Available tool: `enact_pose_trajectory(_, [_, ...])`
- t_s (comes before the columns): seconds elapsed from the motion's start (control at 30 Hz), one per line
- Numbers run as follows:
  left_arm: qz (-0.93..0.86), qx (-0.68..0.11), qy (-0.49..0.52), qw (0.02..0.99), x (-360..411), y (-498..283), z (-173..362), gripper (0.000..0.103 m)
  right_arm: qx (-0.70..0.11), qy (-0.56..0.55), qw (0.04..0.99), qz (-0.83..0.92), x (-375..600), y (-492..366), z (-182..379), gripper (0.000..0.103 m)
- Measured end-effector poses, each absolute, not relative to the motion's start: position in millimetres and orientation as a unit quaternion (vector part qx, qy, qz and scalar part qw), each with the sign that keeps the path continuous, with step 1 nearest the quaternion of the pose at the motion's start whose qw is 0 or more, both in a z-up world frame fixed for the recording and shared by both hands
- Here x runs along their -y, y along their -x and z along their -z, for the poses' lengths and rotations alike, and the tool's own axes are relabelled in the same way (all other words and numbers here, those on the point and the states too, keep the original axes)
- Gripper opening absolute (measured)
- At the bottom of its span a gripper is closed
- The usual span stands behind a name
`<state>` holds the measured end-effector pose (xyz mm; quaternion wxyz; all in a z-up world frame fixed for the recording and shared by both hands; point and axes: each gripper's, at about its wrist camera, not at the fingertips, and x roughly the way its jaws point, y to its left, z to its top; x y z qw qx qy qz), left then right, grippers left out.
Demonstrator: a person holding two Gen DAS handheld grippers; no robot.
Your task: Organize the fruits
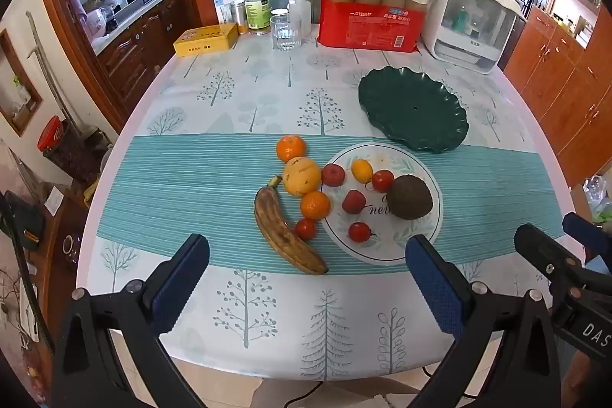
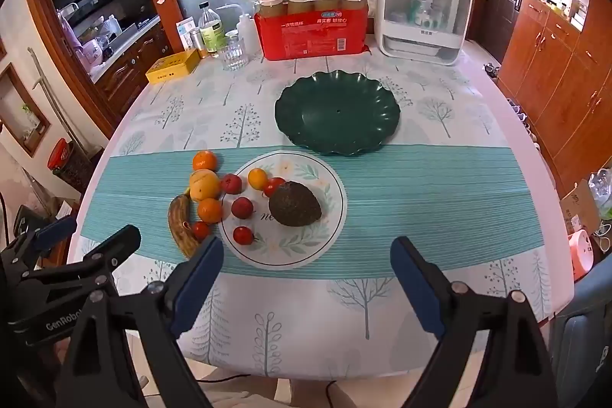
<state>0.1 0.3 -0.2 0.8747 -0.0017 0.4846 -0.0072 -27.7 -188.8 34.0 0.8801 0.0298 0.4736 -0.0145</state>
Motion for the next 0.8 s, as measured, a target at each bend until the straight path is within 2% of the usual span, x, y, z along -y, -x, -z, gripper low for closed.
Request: enact_pose_trajectory(0.8, [0.014,-0.489,0.003,0.872,1.8,-6.7,-4.8,0.102,-0.461,-0.030,0.887,-0.003,182.0,24.4,-36.9,0.090])
